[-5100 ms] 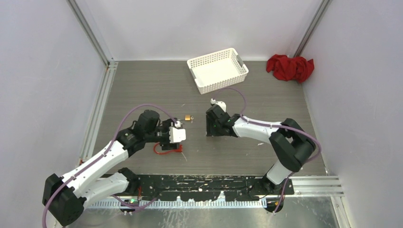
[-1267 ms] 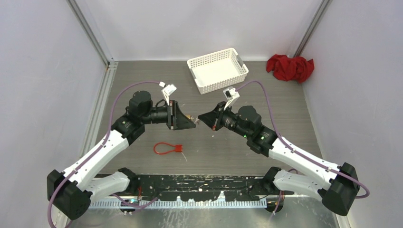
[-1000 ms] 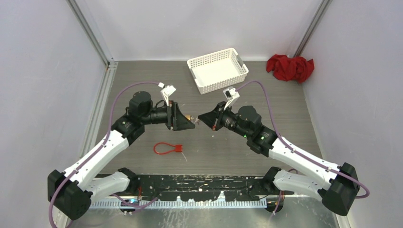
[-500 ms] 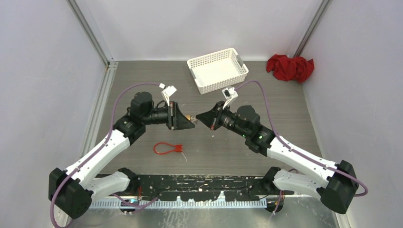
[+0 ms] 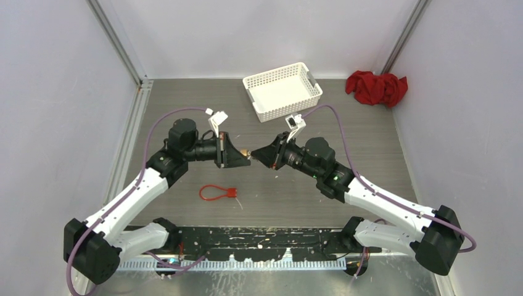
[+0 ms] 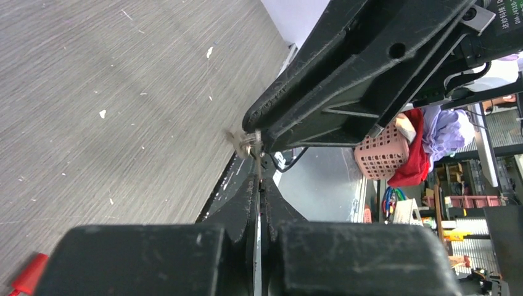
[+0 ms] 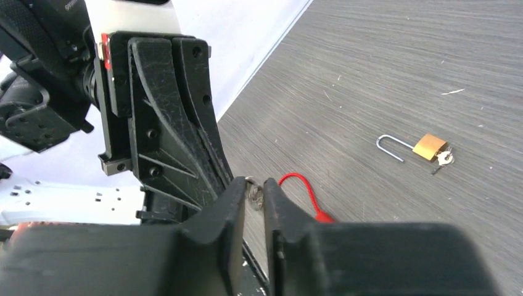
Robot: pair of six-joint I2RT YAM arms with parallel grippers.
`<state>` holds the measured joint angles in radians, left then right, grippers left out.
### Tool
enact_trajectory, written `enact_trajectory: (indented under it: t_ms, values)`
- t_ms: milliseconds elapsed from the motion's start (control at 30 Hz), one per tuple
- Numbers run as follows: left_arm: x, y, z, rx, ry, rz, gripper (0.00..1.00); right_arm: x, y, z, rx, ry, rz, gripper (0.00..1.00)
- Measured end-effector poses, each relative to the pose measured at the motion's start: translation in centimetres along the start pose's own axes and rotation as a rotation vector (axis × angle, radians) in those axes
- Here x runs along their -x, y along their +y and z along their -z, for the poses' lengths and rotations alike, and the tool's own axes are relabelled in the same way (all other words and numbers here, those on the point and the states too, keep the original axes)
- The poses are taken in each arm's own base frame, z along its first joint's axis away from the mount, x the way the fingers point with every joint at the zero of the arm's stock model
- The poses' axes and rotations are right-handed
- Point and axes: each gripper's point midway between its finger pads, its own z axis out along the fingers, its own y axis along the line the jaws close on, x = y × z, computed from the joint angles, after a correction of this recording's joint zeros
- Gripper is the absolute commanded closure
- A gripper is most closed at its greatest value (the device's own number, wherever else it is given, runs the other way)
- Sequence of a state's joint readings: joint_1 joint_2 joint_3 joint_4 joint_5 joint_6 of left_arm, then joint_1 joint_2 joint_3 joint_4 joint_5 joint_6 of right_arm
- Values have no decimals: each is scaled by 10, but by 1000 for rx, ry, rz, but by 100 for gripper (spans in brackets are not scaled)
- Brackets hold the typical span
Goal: Unlock with the key
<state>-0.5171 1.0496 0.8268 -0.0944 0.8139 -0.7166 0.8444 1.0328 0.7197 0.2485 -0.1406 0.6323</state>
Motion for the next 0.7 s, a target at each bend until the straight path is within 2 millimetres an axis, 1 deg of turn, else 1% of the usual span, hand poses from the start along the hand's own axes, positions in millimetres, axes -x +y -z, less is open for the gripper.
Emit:
enact_trajectory:
  t_ms: [67,100,133,200,267,333,433,500,533,600,700]
  values:
    - [0,3,1,6,3,-13,100,-1,0,0,2,6,0,44]
    - [-2,5,2,7,11,-26,100,-3,0,1,0,12,-2,36]
    - [-4,7,4,10,21,-41,100,-5,-2,1,-5,25,5,32]
    - [-11,13,6,20,59,-81,100,-9,-7,3,-24,55,24,28]
    - [-20,18,8,31,111,-130,100,-9,-11,6,-29,89,44,27]
    - [-28,24,13,47,176,-194,100,-2,-17,10,-24,108,59,27]
    - [-37,28,20,55,261,-275,100,10,-19,13,26,132,81,33]
    - [-43,25,25,34,312,-310,100,12,-14,11,94,175,87,37]
    - [-45,23,27,22,326,-318,100,8,-10,8,136,207,87,38]
    - [-51,17,32,-9,352,-321,100,-1,-3,3,209,271,74,38]
    - [-57,10,35,-47,374,-313,100,-23,2,-1,301,369,36,38]
